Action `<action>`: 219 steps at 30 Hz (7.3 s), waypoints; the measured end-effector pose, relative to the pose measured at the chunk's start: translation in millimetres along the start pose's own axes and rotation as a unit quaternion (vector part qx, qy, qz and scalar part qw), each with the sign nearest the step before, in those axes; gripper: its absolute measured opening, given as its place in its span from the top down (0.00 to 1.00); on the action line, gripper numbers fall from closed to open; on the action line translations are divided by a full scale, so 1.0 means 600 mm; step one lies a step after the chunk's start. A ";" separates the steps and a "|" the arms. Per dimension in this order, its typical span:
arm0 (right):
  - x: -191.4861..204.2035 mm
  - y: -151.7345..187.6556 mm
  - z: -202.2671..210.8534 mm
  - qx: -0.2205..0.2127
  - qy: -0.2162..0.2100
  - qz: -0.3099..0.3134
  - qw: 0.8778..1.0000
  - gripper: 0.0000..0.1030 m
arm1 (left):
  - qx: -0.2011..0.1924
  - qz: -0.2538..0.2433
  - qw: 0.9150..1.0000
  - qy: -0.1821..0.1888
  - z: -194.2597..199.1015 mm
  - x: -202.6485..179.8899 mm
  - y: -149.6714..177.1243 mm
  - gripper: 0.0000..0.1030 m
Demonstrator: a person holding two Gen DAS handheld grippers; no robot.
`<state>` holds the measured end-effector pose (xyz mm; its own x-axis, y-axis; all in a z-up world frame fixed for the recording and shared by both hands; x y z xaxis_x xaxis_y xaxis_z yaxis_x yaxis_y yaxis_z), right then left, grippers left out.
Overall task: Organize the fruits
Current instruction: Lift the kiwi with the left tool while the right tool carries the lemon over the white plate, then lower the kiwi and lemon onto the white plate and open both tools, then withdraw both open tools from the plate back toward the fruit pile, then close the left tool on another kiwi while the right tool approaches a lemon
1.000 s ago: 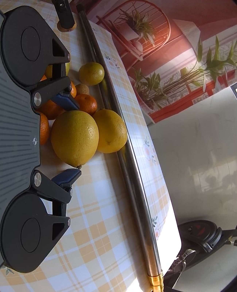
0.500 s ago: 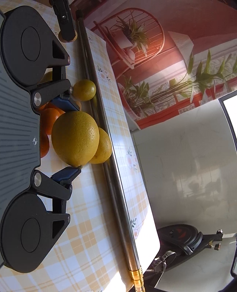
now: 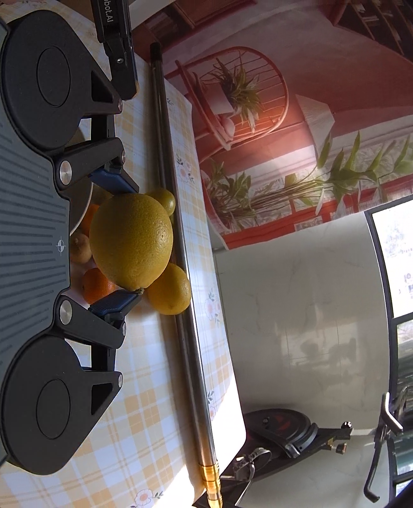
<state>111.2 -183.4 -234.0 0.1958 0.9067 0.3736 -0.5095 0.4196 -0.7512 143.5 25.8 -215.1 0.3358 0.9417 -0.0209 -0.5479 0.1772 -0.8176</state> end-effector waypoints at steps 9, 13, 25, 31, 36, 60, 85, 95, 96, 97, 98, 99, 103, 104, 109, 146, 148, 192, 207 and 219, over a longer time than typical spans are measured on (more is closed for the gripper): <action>0.031 0.052 0.045 0.023 -0.011 0.024 0.999 0.41 | 0.003 0.004 1.000 -0.004 0.045 -0.001 0.038 0.75; 0.040 0.081 0.061 0.040 -0.012 0.034 0.999 0.41 | 0.007 0.014 1.000 0.004 0.055 -0.003 0.052 0.75; 0.037 0.134 0.091 0.084 -0.005 0.044 0.995 0.41 | 0.046 0.039 0.998 0.026 0.052 -0.003 0.098 0.75; 0.038 0.150 0.084 0.106 -0.010 0.051 0.993 0.41 | 0.066 0.042 0.997 0.030 0.038 -0.002 0.114 0.75; 0.039 0.156 0.079 0.116 -0.006 0.058 0.992 0.41 | 0.087 0.052 0.994 0.036 0.029 -0.002 0.127 0.75; 0.051 0.180 0.074 0.134 -0.011 0.101 0.986 0.41 | 0.128 0.046 0.990 0.040 0.009 -0.014 0.153 0.75; 0.050 0.182 0.072 0.133 -0.013 0.105 0.985 0.41 | 0.128 0.046 0.989 0.049 0.004 -0.017 0.159 0.74; 0.050 0.180 0.073 0.131 -0.016 0.103 0.986 0.40 | 0.122 0.051 0.990 0.052 0.009 -0.015 0.159 0.70; 0.050 0.180 0.073 0.131 -0.016 0.103 0.986 0.40 | 0.120 0.052 0.990 0.051 0.010 -0.015 0.159 0.69; 0.050 0.179 0.074 0.130 -0.017 0.103 0.986 0.40 | 0.118 0.053 0.990 0.051 0.011 -0.014 0.158 0.67; 0.050 0.179 0.074 0.129 -0.017 0.103 0.986 0.40 | 0.116 0.053 0.991 0.052 0.013 -0.013 0.157 0.66; 0.050 0.178 0.074 0.127 -0.016 0.104 0.986 0.39 | 0.113 0.053 0.991 0.051 0.015 -0.012 0.156 0.64; 0.049 0.171 0.081 0.112 -0.012 0.105 0.988 0.36 | 0.107 0.057 0.992 0.048 0.020 -0.008 0.153 0.61; 0.048 0.170 0.082 0.111 -0.012 0.103 0.988 0.36 | 0.104 0.058 0.992 0.048 0.022 -0.007 0.152 0.60; 0.046 0.165 0.087 0.101 -0.015 0.100 0.990 0.36 | 0.097 0.058 0.993 0.039 0.027 -0.004 0.148 0.59; -0.027 -0.078 0.053 -0.032 0.023 0.089 0.995 0.37 | -0.044 -0.029 0.995 -0.080 0.018 0.012 -0.053 0.07; -0.036 -0.087 0.044 -0.031 0.030 0.085 0.995 0.37 | -0.043 -0.031 0.996 -0.070 0.008 0.007 -0.056 0.07; -0.120 -0.070 -0.077 0.044 0.061 0.024 0.997 0.45 | 0.121 -0.122 0.981 0.086 -0.274 -0.032 -0.052 0.76; -0.131 -0.069 -0.086 0.048 0.060 0.016 0.997 0.45 | 0.150 -0.116 0.975 0.119 -0.300 -0.030 -0.044 0.76; -0.135 -0.069 -0.088 0.050 0.060 0.015 0.997 0.45 | 0.160 -0.146 0.970 0.112 -0.314 -0.035 -0.033 0.73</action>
<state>160.5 -272.0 -262.0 0.2750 0.9202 0.2785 -0.5960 0.3904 -0.7017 291.6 -51.6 -306.7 0.6511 0.7584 0.0304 -0.6023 0.5407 -0.5872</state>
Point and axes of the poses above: each gripper's, at about its wrist camera, not at the fingertips, and z roughly against the way its jaws point, x to its left, y to its underside, the point moved 5 cm from there along -z, roughly the way its jaws point, and after that the axes turned 11 degrees about -z, right-handed, at the moved point
